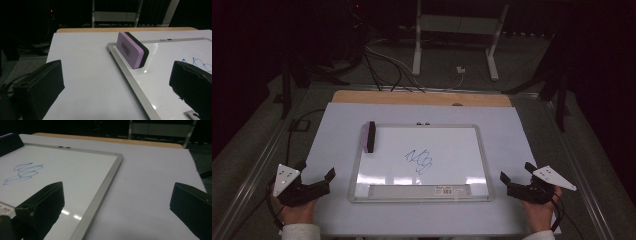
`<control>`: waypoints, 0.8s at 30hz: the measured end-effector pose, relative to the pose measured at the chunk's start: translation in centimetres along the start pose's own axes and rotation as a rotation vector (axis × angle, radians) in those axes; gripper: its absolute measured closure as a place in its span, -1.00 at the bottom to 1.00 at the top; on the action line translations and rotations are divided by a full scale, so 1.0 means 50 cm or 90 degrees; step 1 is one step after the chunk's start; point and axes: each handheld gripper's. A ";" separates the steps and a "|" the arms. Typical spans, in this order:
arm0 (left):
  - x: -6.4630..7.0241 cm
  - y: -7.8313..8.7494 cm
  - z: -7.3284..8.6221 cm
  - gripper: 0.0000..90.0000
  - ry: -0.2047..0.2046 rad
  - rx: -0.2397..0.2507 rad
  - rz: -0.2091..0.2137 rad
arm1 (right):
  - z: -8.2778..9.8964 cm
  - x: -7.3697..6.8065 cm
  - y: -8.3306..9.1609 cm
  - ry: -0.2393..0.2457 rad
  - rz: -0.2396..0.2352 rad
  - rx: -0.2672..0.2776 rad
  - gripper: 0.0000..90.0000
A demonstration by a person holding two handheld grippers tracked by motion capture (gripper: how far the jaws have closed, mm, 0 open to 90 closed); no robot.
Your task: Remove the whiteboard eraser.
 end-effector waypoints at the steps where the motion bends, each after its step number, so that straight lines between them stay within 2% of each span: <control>1: 0.000 -0.001 0.000 -0.99 -0.005 -0.003 -0.001 | 0.000 0.001 0.001 0.001 0.004 0.001 -1.00; 12: -0.001 -0.007 0.005 -0.99 0.005 -0.023 0.008 | 0.007 0.008 -0.003 0.008 0.002 0.014 -1.00; 24: 0.012 -0.026 -0.020 -0.99 -0.006 -0.047 0.030 | 0.007 0.002 -0.003 0.019 0.003 0.014 -1.00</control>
Point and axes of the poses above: each handheld gripper's, and its own axes: y roughly backward along the jaws, z roughly out of its underside, x roughly to its right, and after that the axes turned 8 degrees about -z, right-handed
